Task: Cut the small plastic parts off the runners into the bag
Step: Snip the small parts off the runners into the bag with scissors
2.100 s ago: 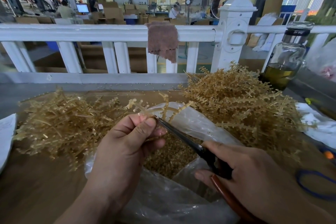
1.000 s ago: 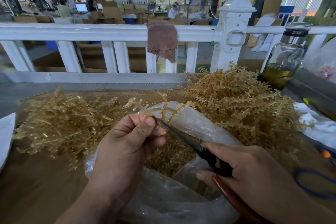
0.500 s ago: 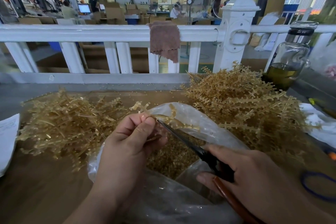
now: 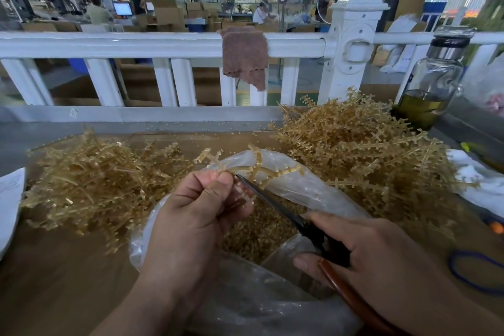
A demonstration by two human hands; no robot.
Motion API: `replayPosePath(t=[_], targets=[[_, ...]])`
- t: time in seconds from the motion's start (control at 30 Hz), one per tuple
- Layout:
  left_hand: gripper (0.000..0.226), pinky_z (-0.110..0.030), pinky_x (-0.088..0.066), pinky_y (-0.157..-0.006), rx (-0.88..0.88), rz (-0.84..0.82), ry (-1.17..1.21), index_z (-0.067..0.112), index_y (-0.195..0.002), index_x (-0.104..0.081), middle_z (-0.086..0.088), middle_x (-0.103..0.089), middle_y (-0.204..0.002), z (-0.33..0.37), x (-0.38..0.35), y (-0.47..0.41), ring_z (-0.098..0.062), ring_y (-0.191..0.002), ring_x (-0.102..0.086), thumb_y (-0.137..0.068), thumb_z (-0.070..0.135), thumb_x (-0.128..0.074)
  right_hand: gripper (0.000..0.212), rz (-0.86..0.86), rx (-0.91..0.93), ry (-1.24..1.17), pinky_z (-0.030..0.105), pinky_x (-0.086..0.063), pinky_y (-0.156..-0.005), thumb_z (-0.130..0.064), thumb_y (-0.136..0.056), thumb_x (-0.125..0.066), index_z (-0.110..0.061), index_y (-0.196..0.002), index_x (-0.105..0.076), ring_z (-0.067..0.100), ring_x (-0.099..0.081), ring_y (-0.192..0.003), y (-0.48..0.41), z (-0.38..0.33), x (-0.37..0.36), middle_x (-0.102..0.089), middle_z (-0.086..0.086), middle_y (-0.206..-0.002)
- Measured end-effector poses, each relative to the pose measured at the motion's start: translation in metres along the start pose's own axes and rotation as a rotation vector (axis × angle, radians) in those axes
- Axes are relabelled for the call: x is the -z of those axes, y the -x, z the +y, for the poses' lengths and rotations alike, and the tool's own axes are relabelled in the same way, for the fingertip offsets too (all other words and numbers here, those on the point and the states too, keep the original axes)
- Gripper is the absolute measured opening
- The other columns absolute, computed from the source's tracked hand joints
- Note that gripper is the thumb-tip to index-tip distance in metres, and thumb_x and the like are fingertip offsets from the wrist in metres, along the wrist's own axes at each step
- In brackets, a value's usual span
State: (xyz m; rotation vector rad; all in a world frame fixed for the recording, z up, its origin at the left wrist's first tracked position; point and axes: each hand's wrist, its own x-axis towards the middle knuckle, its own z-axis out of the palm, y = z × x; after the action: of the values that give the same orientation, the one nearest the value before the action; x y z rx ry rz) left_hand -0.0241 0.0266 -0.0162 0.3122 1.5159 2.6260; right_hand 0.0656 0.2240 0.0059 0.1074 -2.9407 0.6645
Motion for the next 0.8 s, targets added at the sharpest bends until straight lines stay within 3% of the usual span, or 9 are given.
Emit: replayPosePath(t=[0.23, 0.43, 0.8], targets=[[0.012, -0.026, -0.057, -0.065, -0.011, 0.004, -0.023, 0.025, -0.066, -0.068, -0.007, -0.066, -0.081, 0.0, -0.0008, 0.0017, -0.013, -0.074, -0.065, -0.076, 0.032, -0.07, 0.082, -0.031, -0.002, -0.016, 0.013, -0.045, -0.087, -0.09, -0.062, -0.033, -0.04, -0.125, -0.052, -0.006, -0.056, -0.103, 0.0002, 0.0012, 0.0009, -0.069, -0.022, -0.104], [0.017, -0.025, -0.057, -0.062, -0.02, 0.018, -0.012, 0.026, -0.063, -0.068, -0.004, -0.065, -0.074, 0.0012, -0.0035, 0.0021, -0.01, -0.068, -0.064, -0.08, 0.029, -0.066, 0.08, -0.059, 0.01, -0.03, 0.023, -0.054, -0.08, -0.09, -0.065, -0.035, -0.042, -0.126, -0.054, -0.002, -0.064, -0.093, 0.0017, 0.0001, 0.0028, -0.07, -0.023, -0.103], [0.014, -0.025, -0.058, -0.063, -0.061, 0.014, -0.059, 0.027, -0.063, -0.068, -0.004, -0.068, -0.076, -0.0006, -0.0035, 0.004, -0.01, -0.069, -0.067, -0.077, 0.03, -0.068, 0.073, -0.005, -0.003, -0.026, 0.023, -0.053, -0.068, -0.088, -0.067, -0.038, -0.041, -0.121, -0.05, -0.002, -0.064, -0.083, 0.0043, -0.0016, 0.0003, -0.069, -0.021, -0.093]])
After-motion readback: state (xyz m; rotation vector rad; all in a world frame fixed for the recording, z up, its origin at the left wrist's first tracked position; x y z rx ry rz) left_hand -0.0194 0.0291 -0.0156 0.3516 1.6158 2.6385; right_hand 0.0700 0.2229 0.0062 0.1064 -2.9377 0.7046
